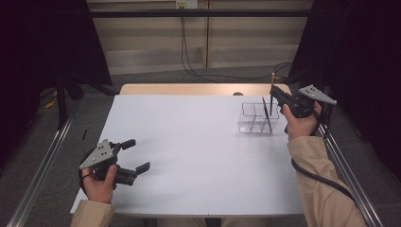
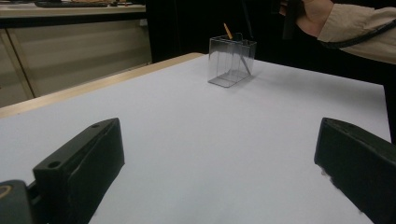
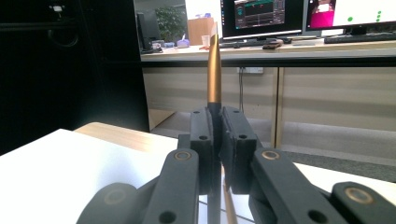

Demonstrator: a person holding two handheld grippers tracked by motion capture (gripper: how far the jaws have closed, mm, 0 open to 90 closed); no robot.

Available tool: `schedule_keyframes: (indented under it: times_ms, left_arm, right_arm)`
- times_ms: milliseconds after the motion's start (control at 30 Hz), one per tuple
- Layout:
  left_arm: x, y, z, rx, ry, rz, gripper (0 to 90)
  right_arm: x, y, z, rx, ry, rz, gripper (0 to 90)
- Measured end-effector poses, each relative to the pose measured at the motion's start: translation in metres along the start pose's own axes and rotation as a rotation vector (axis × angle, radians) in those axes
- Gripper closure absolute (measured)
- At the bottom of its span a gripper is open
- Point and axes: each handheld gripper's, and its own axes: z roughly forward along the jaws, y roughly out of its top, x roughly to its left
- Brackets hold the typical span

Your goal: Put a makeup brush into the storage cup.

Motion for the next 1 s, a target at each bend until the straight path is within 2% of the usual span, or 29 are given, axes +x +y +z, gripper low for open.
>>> schedule_keyframes:
  times_ms: [333, 1000]
  left_arm:
    - [0.0005, -0.0004, 0.0005, 0.003, 0.0, -0.001, 1.3]
    - [0.001, -0.0008, 0.0002, 0.003, 0.001, -0.002, 1.3]
  right_arm:
    - [-0.0079, -0.0039, -0.0005, 0.001, -0.013, 0.008, 83.7]
    - [-0.0077, -0.008, 0.0044, 0.013, -0.016, 0.008, 83.7]
